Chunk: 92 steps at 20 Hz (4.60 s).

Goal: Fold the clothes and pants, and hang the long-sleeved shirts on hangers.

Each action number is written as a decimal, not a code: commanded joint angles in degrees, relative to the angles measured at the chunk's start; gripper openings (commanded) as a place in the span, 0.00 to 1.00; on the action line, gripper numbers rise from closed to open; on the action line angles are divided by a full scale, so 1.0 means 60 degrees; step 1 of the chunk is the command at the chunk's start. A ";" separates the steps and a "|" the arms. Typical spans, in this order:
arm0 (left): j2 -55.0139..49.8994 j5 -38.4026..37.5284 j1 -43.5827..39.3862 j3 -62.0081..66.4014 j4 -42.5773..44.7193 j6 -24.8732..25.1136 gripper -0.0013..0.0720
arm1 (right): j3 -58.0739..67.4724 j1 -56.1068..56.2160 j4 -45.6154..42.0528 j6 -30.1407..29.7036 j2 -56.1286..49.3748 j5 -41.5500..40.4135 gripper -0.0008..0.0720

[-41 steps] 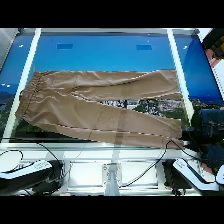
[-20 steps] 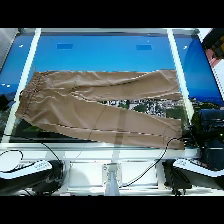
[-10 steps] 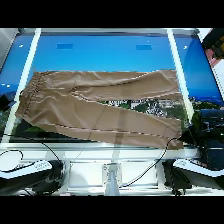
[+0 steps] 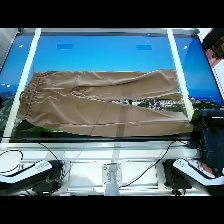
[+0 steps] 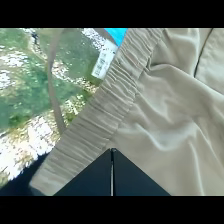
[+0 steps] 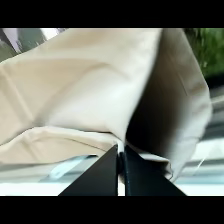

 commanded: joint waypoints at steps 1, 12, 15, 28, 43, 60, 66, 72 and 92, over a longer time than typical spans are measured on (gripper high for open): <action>0.0342 -0.1035 0.0310 0.0007 0.0747 -0.0758 0.06 | 0.0226 0.0000 0.0022 -0.0390 0.0798 -0.0262 0.03; -0.0608 -0.1741 0.0488 -0.0011 0.2408 -0.2528 0.97 | 0.0226 0.0000 -0.0062 -0.0656 0.0885 -0.0058 0.03; -0.1723 -0.1810 0.0477 -0.0011 0.1534 -0.2524 0.73 | 0.0226 0.0000 -0.0066 -0.0648 0.0885 -0.0066 0.03; -0.3938 -0.1712 0.0448 -0.0011 -0.0503 -0.1770 0.20 | 0.0237 0.0000 -0.0026 -0.0652 0.0900 -0.0080 0.03; 0.0882 -0.1534 0.0914 0.0029 -0.6579 0.0259 0.05 | 0.1177 0.0401 0.4892 -0.3898 0.0874 -0.2208 0.03; -0.0856 0.2401 -0.1191 0.0007 -0.0579 -0.4918 0.06 | 0.1304 0.7941 0.5985 -0.3024 -0.2980 -1.5613 0.03; -0.1665 0.2630 -0.1439 0.0007 -0.0834 -0.4918 0.06 | 0.2350 0.7985 0.5978 -0.2237 -0.4258 -1.5781 0.03; -0.2218 0.3253 -0.2098 0.0011 -0.2084 -0.3752 0.06 | 0.2645 0.7985 0.5894 -0.2288 -0.4452 -1.5784 0.03; -0.2164 0.5351 -0.2805 0.0022 -0.5843 -0.1333 0.44 | 0.3187 0.8284 0.5890 -0.2313 -0.4645 -1.5992 0.03</action>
